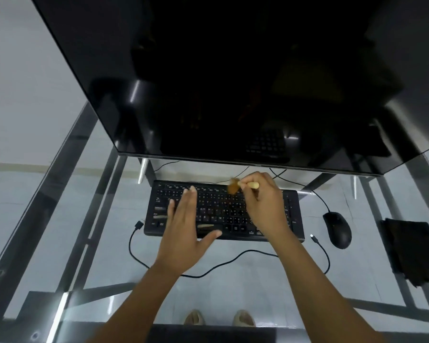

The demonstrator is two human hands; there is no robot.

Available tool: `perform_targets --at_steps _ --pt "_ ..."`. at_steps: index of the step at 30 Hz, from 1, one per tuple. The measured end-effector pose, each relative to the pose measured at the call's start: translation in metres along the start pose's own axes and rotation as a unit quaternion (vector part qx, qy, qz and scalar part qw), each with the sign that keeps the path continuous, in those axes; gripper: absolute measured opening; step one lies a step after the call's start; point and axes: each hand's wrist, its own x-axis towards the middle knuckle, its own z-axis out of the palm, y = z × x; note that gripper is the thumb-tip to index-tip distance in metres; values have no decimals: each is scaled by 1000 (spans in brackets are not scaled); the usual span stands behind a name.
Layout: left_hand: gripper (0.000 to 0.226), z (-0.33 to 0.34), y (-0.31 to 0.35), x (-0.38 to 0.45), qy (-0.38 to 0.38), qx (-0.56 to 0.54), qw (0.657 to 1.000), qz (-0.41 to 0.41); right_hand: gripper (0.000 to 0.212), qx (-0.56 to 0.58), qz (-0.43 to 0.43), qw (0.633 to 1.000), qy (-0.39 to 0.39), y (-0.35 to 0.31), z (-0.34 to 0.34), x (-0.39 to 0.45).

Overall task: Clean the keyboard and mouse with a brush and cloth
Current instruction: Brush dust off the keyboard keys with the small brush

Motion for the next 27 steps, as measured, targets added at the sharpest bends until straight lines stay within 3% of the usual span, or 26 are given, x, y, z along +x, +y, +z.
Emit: perform_targets --at_steps 4,8,9,11,12,13,15,17,19,21,23,25,27 --pt "101 26 3 -3 -22 -15 1000 -16 7 45 23 995 -89 7 -5 -5" --pt "100 41 2 -12 -29 40 999 -18 7 26 20 999 32 14 -16 -3" --pt "98 42 2 -13 -27 51 998 -18 7 66 39 997 23 17 -17 -3" --pt "95 43 0 -16 -25 60 998 -22 8 107 89 988 -69 16 -18 -6" --pt "94 44 0 -17 -23 63 997 -26 8 78 83 989 -98 16 -17 -8" --pt "93 43 0 -18 -22 67 997 -29 7 45 76 992 -95 20 -15 -8" --pt "94 43 1 -18 -22 66 997 -35 5 -8 41 999 -5 23 -17 -7" --pt "94 43 2 -17 -15 58 998 -36 5 31 40 998 24 22 -22 -5" --pt "93 42 2 -16 -11 51 998 -34 10 78 87 990 -74 18 -25 -5" --pt "93 42 2 -16 -5 40 998 -39 11 32 74 986 -149 18 -26 -7" --pt "92 41 3 -15 -1 35 998 -45 10 -32 23 997 -70 23 -27 -5" --pt "92 40 3 -15 3 33 998 -47 8 -10 15 1000 19 25 -33 -3" --pt "92 40 3 -15 7 32 998 -45 11 64 74 995 -36 23 -35 0"
